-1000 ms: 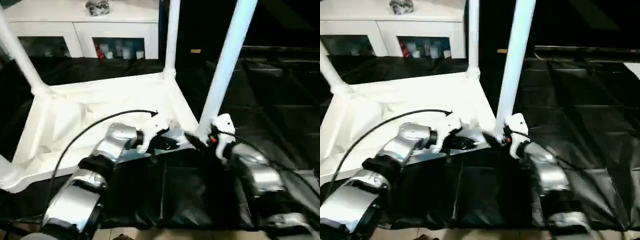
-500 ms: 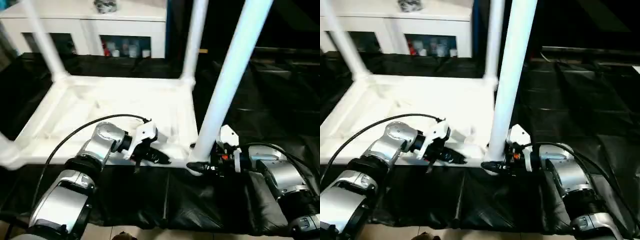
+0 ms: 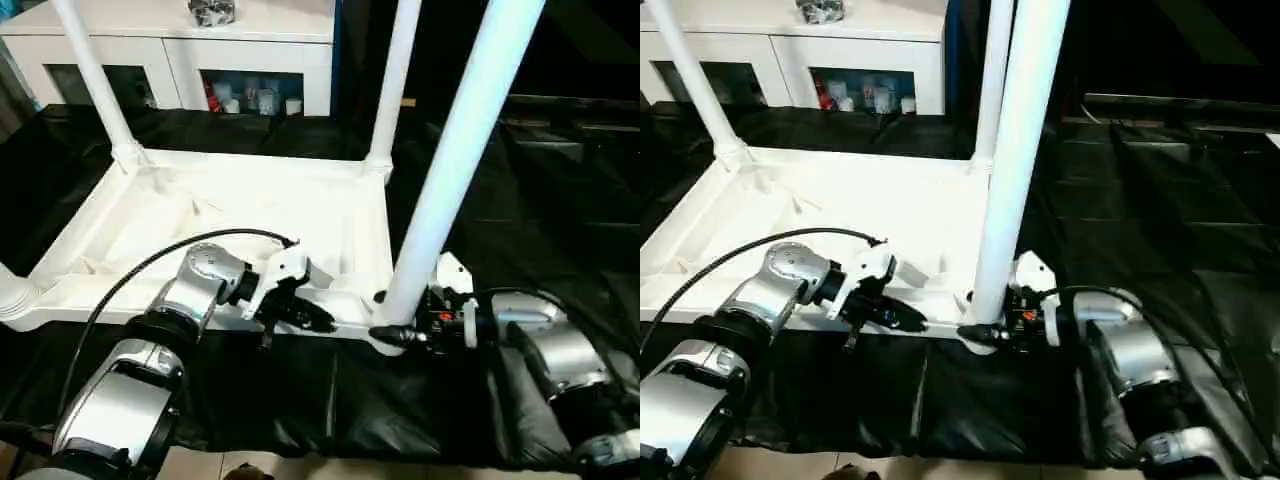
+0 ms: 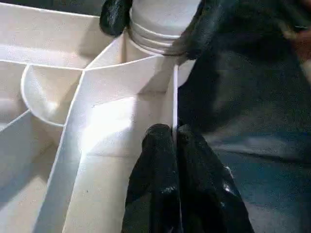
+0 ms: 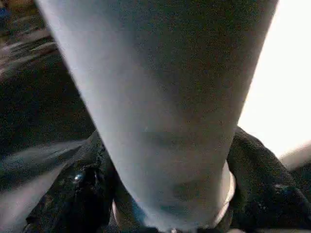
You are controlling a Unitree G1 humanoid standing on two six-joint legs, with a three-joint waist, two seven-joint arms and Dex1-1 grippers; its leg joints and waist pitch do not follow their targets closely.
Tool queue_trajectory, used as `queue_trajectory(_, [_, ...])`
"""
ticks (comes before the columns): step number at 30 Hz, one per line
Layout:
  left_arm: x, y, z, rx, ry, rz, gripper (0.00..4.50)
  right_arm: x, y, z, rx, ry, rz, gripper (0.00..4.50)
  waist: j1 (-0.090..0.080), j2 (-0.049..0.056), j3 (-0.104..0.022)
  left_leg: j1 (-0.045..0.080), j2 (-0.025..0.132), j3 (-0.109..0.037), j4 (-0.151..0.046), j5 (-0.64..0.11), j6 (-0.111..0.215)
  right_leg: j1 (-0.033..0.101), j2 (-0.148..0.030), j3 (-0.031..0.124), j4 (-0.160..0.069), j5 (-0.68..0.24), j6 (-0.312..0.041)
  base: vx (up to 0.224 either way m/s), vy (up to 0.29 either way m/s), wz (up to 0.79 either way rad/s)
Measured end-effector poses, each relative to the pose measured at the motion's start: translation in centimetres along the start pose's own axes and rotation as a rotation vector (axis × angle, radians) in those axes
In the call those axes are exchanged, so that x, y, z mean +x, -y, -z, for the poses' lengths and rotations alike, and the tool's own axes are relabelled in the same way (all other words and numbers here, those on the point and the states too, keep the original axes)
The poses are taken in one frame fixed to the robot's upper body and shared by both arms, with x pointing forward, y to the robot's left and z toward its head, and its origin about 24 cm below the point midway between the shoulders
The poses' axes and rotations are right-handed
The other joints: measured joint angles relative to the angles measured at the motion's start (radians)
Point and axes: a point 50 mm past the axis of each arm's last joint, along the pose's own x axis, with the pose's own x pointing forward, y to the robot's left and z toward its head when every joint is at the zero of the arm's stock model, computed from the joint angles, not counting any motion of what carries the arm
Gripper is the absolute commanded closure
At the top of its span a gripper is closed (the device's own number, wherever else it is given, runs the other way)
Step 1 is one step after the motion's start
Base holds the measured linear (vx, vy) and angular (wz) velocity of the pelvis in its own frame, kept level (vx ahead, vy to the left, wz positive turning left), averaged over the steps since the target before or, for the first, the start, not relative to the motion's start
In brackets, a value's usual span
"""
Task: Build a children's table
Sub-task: Rotate leg to tighten
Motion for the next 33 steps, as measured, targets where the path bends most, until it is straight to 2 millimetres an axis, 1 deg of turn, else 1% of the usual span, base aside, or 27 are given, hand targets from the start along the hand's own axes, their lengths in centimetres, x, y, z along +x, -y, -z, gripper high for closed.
queue_trajectory(2, [1.0, -0.4, -0.6, -0.013, 0.004, -0.072, 4.50, 0.6, 0.7, 0.0, 0.041, 0.029, 0.160, 1.81, -0.009, 0.000, 0.000, 0.000, -0.001, 0.000, 0.000, 0.000, 0.000, 0.000, 0.000, 0.001, -0.003, -0.002, 0.003, 0.000, 0.000, 0.00])
queue_trajectory(4, [1.9, -0.4, -0.9, -0.027, 0.020, -0.104, 4.50, 0.7, 1.1, 0.0, 0.065, 0.043, 0.256, 1.81, -0.012, 0.000, 0.000, 0.000, -0.002, 0.000, 0.000, 0.000, 0.000, 0.000, 0.000, 0.002, -0.004, -0.002, 0.004, 0.000, 0.000, 0.00])
queue_trajectory(5, [2.6, -0.4, -1.2, -0.032, 0.028, -0.136, 4.50, 1.0, 1.3, 0.0, 0.086, 0.054, 0.332, 1.81, -0.013, 0.000, 0.000, 0.001, -0.002, 0.000, 0.000, 0.000, 0.000, 0.001, 0.000, 0.003, -0.004, -0.002, 0.004, 0.000, 0.000, 0.00])
queue_trajectory(8, [3.6, -0.4, -1.6, -0.040, 0.037, -0.191, 4.50, 1.7, 1.6, -0.3, 0.105, 0.059, 0.448, 1.81, -0.016, 0.005, -0.003, 0.001, -0.003, 0.000, -0.001, 0.000, 0.000, 0.001, 0.000, 0.004, -0.003, -0.002, 0.003, 0.000, 0.000, 0.00])
queue_trajectory(9, [3.7, -0.4, -1.6, -0.041, 0.038, -0.197, 4.50, 1.8, 1.6, -0.3, 0.104, 0.061, 0.465, 1.46, -0.016, 0.006, -0.004, 0.001, -0.003, 0.000, -0.001, 0.000, 0.000, 0.001, 0.000, 0.004, -0.003, -0.002, 0.003, 0.000, 0.000, 0.00])
queue_trajectory(10, [3.8, -0.4, -1.7, -0.041, 0.039, -0.200, 4.50, 1.8, 1.6, -0.3, 0.103, 0.067, 0.476, 1.25, -0.016, 0.007, -0.005, 0.001, -0.003, 0.000, -0.002, 0.000, 0.000, 0.001, 0.000, 0.003, -0.003, -0.002, 0.004, 0.000, 0.000, 0.00])
queue_trajectory(11, [3.9, -0.4, -1.7, -0.040, 0.041, -0.201, 4.50, 1.9, 1.6, -0.3, 0.095, 0.069, 0.485, 1.11, -0.016, 0.008, -0.005, 0.001, -0.003, 0.000, -0.002, 0.000, 0.000, 0.000, 0.000, 0.003, -0.003, -0.001, 0.003, 0.000, 0.000, 0.00])
queue_trajectory(13, [4.1, -0.3, -1.9, -0.023, 0.041, -0.193, 4.50, 1.9, 1.6, -0.3, 0.084, 0.067, 0.492, 1.01, -0.011, 0.009, -0.005, 0.001, -0.003, 0.000, -0.002, 0.000, 0.000, 0.001, 0.000, 0.003, -0.003, 0.000, 0.002, 0.000, 0.000, 0.00])
queue_trajectory(17, [4.1, -0.1, -2.1, 0.021, 0.045, -0.161, 4.50, 1.2, 1.8, -0.4, 0.058, 0.062, 0.420, 0.53, -0.006, 0.010, -0.005, -0.001, -0.003, 0.000, -0.002, 0.000, 0.000, 0.001, -0.001, 0.004, -0.004, 0.000, 0.002, 0.000, 0.000, 0.00])
queue_trajectory(18, [4.0, -0.1, -2.0, 0.031, 0.048, -0.148, 4.50, 1.0, 1.8, -0.4, 0.041, 0.055, 0.385, 0.53, -0.006, 0.010, -0.005, -0.002, -0.003, 0.000, -0.002, 0.000, 0.000, 0.000, -0.001, 0.003, -0.004, 0.000, 0.002, 0.000, 0.000, 0.00])
queue_trajectory(19, [3.8, 0.0, -1.9, 0.036, 0.055, -0.134, 4.50, 0.7, 1.7, -0.4, 0.024, 0.048, 0.350, 0.31, -0.007, 0.010, -0.005, -0.003, -0.003, 0.000, -0.002, 0.000, 0.000, -0.001, 0.000, 0.003, -0.004, -0.001, 0.003, 0.000, 0.000, 0.00])
queue_trajectory(21, [3.4, 0.1, -1.8, 0.047, 0.058, -0.100, 4.50, 0.2, 1.6, -0.5, 0.001, 0.035, 0.265, 0.31, -0.006, 0.010, -0.005, -0.004, -0.002, 0.000, -0.002, 0.000, 0.000, -0.002, 0.000, 0.002, -0.003, -0.002, 0.004, 0.000, 0.000, 0.00])
queue_trajectory(22, [3.0, 0.2, -1.7, 0.062, 0.052, -0.068, 4.50, -0.4, 1.4, -0.5, -0.030, 0.013, 0.186, 0.31, -0.004, 0.010, -0.004, -0.006, -0.002, 0.000, -0.002, 0.000, 0.000, -0.003, 0.000, 0.001, -0.003, -0.002, 0.004, 0.000, 0.000, 0.00])
queue_trajectory(26, [1.7, 0.6, -0.8, 0.073, 0.040, 0.046, 4.50, -2.1, 0.6, -0.5, -0.099, -0.067, -0.077, 0.31, 0.008, 0.010, -0.004, -0.006, 0.000, -0.001, -0.002, 0.000, 0.000, -0.003, 0.000, -0.001, -0.002, -0.003, 0.004, 0.000, 0.000, 0.00])
queue_trajectory(28, [1.4, 0.7, -0.7, 0.084, 0.033, 0.074, 4.50, -2.3, 0.3, -0.4, -0.099, -0.076, -0.134, 0.31, 0.011, 0.010, -0.004, -0.006, 0.000, 0.000, -0.001, 0.000, 0.000, -0.003, 0.000, -0.001, -0.002, -0.003, 0.003, 0.000, 0.000, 0.00])
queue_trajectory(31, [1.1, 0.9, -0.5, 0.096, 0.018, 0.121, 4.50, -2.7, 0.0, -0.3, -0.108, -0.104, -0.219, 0.64, 0.014, 0.008, -0.003, -0.006, 0.000, 0.000, 0.000, 0.000, 0.000, -0.002, -0.001, 0.000, -0.002, -0.002, 0.003, 0.000, 0.000, 0.00])
queue_trajectory(33, [0.9, 1.0, -0.4, 0.099, 0.010, 0.145, 4.50, -2.7, -0.2, -0.3, -0.108, -0.110, -0.249, 0.67, 0.015, 0.007, -0.002, -0.006, 0.000, 0.000, 0.000, 0.000, 0.000, -0.001, -0.001, 0.000, -0.002, -0.002, 0.002, 0.000, 0.000, 0.00])
